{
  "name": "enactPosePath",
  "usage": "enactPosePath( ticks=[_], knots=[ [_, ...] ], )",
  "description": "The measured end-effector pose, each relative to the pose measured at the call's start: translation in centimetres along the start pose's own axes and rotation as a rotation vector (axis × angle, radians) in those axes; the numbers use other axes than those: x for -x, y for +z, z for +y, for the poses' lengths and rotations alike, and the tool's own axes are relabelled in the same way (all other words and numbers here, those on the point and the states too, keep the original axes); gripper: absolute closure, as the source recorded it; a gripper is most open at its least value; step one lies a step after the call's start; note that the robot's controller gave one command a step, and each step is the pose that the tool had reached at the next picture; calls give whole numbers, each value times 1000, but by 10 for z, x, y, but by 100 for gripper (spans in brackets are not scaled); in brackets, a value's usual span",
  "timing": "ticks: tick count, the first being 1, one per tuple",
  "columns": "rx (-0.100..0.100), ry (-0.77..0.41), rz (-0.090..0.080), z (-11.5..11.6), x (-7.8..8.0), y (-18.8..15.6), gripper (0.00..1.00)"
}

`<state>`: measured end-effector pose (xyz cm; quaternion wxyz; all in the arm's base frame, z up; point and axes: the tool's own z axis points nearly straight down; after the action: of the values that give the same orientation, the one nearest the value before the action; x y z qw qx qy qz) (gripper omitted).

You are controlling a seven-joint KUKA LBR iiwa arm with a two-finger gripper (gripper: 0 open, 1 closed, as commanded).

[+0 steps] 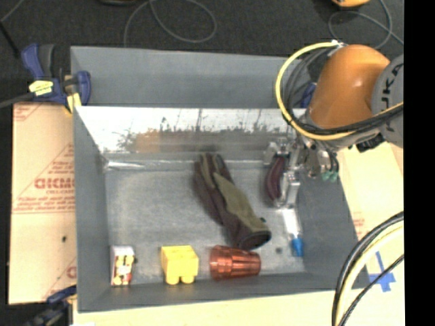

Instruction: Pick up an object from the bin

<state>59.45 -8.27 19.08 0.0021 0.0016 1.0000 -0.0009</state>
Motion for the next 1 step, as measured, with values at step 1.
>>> enactPosePath(
  ticks=[1],
  knots=[
    [-1,-70,-5,9,-31,31,0]
  ],
)
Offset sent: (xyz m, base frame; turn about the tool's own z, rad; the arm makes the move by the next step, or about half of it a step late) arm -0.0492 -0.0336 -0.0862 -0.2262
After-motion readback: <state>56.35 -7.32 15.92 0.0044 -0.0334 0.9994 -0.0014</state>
